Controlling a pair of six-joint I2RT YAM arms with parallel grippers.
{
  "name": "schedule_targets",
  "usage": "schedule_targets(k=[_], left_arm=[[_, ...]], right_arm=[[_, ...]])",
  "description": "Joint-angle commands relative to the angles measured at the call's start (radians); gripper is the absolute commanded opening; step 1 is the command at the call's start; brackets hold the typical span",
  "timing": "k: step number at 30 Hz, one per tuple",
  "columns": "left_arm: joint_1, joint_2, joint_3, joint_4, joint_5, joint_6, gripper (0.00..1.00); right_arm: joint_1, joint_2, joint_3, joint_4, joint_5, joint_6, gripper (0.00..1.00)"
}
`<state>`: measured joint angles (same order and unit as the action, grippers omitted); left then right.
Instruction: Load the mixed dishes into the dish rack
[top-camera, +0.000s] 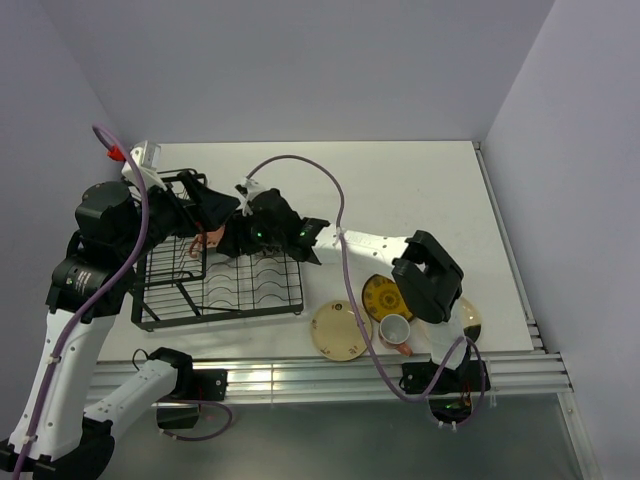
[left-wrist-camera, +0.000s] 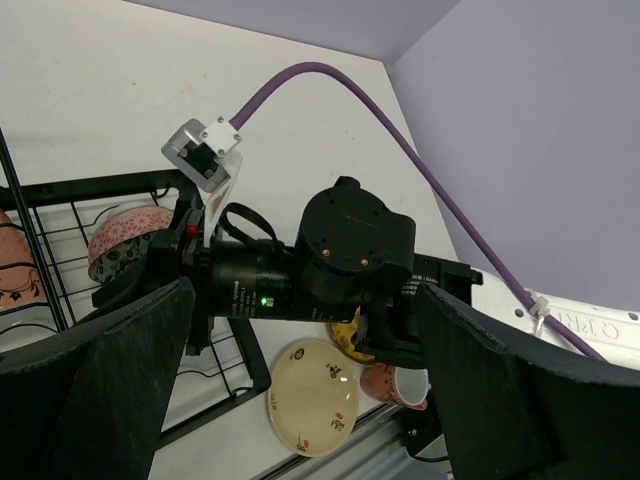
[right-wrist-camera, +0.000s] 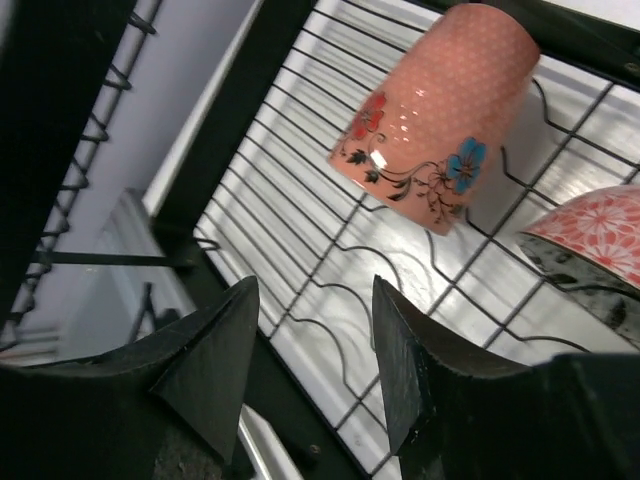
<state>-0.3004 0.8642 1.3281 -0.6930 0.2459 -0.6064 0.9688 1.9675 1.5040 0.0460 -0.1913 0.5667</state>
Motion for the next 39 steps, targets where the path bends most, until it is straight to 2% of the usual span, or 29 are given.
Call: schedule_targets(k=[1, 2, 3, 4, 5, 6, 12, 17, 25, 30, 39], left_arm=[[0.003, -0.017, 0.003, 0.047, 0.004, -0.001, 0.98], [0.003, -0.017, 0.002, 0.049, 0.003, -0.001, 0.98], [0.003, -0.017, 0.002, 0.049, 0.003, -0.001, 0.98], [0.003, -0.016, 0.002, 0.049, 0.006, -0.006, 0.98], [0.003, -0.017, 0.000, 0.052, 0.004, -0.010, 0.98], [0.003, -0.019, -0.001, 0.055, 0.004, -0.015, 0.98], [0.003, -0.019, 0.017, 0.044, -0.034, -0.050, 0.98], [0.003, -0.027, 0.046, 0.027, -0.069, -0.072, 0.98], [0.003, -0.047, 0.106, -0.010, -0.083, -0.119, 0.98], [0.003, -0.054, 0.137, -0.031, -0.074, -0.138, 0.98], [0.003, -0.103, 0.097, -0.005, -0.076, -0.223, 0.96]], right_arm=[[-0.010, -0.037, -0.071, 0.162, -0.071, 0.152, 0.57], [-0.004, -0.053, -0.109, 0.220, -0.057, 0.191, 0.60], [0.005, -0.067, -0.182, 0.344, -0.042, 0.240, 0.70], [0.008, -0.082, -0.212, 0.398, -0.010, 0.330, 0.81], [0.010, -0.082, -0.240, 0.455, 0.003, 0.372, 0.82], [0.013, -0.081, -0.264, 0.529, 0.015, 0.407, 0.82], [0.064, -0.045, -0.275, 0.629, 0.190, 0.574, 0.81], [0.131, -0.004, -0.265, 0.673, 0.396, 0.697, 0.79], [0.188, 0.080, -0.243, 0.750, 0.598, 0.874, 0.76], [0.205, 0.120, -0.208, 0.732, 0.679, 0.918, 0.73], [0.214, 0.203, -0.128, 0.696, 0.811, 1.025, 0.64]])
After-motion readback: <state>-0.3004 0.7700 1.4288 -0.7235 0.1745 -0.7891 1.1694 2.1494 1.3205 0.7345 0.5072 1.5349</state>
